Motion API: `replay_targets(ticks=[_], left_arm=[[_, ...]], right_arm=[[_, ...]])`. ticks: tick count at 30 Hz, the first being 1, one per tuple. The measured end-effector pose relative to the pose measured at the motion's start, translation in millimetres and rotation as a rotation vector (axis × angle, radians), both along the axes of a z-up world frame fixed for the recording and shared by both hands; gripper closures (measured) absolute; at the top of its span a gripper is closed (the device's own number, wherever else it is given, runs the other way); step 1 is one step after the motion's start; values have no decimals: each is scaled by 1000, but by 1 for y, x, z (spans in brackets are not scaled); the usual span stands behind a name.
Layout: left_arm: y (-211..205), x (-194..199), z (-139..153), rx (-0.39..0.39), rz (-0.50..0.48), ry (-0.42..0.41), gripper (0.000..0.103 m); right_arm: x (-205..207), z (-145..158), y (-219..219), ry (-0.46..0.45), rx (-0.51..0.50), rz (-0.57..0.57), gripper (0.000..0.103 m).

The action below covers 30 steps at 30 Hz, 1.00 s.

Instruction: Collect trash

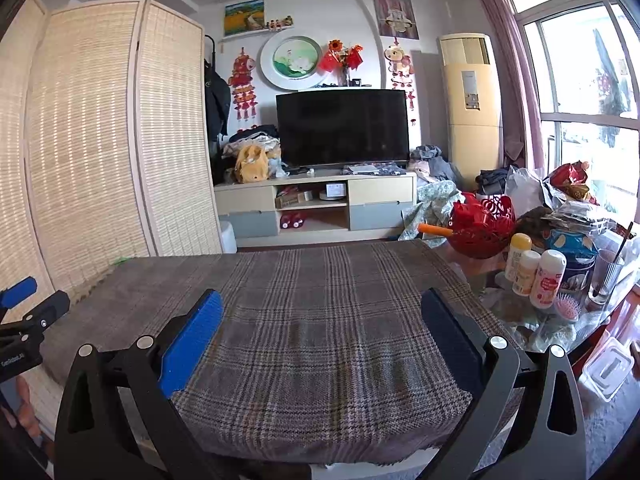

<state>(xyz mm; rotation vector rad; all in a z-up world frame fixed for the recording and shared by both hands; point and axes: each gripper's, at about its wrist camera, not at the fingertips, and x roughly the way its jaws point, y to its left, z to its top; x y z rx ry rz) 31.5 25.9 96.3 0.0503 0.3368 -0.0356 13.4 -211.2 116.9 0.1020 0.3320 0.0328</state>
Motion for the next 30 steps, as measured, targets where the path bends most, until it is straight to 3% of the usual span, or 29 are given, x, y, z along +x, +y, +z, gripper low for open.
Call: replay_targets(ticks=[30], left_arm=[[9, 16, -7, -45, -8, 84, 8]], right_arm=[[4, -6, -8, 28, 20, 14, 3]])
